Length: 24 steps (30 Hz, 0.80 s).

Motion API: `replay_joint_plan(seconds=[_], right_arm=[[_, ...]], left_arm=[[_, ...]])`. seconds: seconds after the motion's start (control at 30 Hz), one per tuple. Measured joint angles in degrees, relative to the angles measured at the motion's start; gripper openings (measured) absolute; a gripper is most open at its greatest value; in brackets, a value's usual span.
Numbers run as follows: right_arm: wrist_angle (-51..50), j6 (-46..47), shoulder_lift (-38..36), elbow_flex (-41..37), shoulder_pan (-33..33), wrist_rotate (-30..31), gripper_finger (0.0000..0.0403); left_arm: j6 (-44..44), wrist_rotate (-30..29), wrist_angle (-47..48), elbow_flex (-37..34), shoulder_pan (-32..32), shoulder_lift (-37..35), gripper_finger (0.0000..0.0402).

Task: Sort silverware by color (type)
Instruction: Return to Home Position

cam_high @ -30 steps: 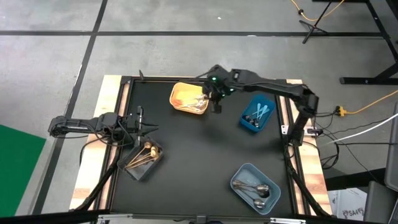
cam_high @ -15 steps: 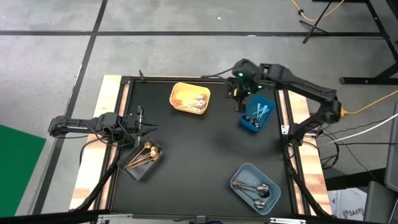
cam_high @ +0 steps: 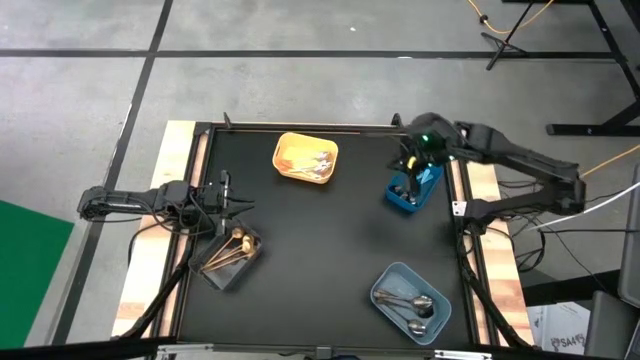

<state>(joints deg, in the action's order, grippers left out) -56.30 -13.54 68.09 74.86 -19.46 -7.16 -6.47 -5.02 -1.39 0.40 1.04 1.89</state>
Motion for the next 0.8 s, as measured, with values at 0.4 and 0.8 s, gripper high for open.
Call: replay_joint_plan(seconds=[0.4, 0.8], right_arm=[[13.9, 11.7, -26.1, -34.6, 0.0, 0.0, 0.0003], [30.0, 17.2, -52.6, -48.6, -0.1, -1.9, 0.0003]], left_arm=[[0.0, 0.0, 0.0, 0.0, 0.0, 0.0, 0.0060], [0.0, 0.0, 0.0, 0.0, 0.0, 0.0, 0.0060]])
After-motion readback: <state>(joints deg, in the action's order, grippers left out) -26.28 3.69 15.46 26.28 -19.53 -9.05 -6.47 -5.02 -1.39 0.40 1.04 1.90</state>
